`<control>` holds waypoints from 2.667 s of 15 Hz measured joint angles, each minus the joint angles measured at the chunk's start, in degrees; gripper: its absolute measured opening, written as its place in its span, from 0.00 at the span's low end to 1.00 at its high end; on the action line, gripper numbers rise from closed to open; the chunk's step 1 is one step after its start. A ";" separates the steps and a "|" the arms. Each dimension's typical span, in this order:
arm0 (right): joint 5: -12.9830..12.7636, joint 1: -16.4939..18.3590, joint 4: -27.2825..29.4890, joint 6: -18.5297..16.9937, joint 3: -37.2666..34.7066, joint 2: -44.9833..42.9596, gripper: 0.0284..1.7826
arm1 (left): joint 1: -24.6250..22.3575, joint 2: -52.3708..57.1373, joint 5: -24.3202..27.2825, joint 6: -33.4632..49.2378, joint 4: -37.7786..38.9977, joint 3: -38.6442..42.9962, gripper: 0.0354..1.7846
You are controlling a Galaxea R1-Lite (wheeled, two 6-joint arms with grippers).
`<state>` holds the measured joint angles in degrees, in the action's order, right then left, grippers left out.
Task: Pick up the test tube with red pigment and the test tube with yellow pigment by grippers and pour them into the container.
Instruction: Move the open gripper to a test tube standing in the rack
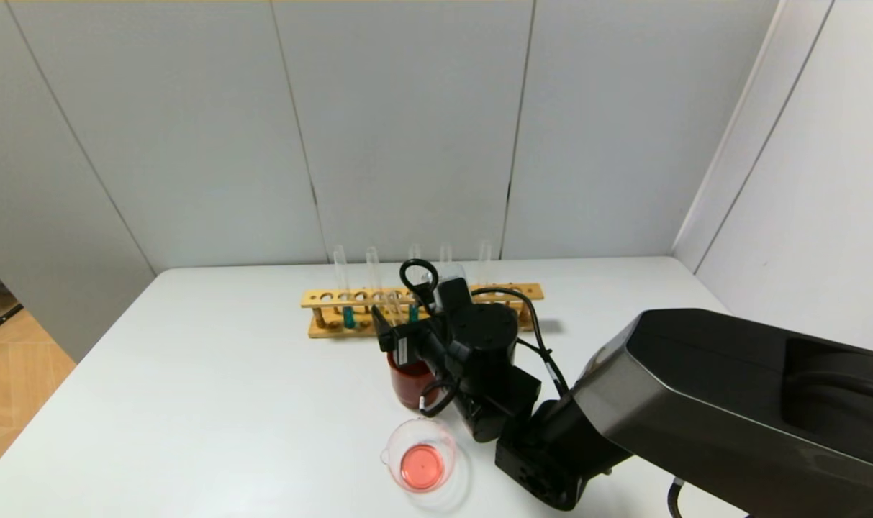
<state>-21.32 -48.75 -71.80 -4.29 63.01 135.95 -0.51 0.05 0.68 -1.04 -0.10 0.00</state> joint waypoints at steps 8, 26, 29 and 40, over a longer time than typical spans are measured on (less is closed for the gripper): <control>-0.26 0.51 0.00 4.18 -4.34 -13.19 0.97 | 0.00 0.00 0.00 -0.01 0.02 0.00 0.98; -2.63 14.06 0.48 15.36 -31.93 -52.30 0.97 | 0.00 0.00 0.00 -0.01 0.02 0.00 0.98; -2.74 15.48 1.07 15.95 -34.30 -56.26 0.97 | 0.00 0.00 0.02 -0.01 0.05 0.00 0.98; -2.32 15.98 0.88 16.30 -36.25 -56.45 0.97 | 0.00 0.00 0.00 -0.01 0.05 0.00 0.98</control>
<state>-23.64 -32.77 -70.92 12.01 26.76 79.49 -0.51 0.05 0.68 -1.05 -0.05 0.00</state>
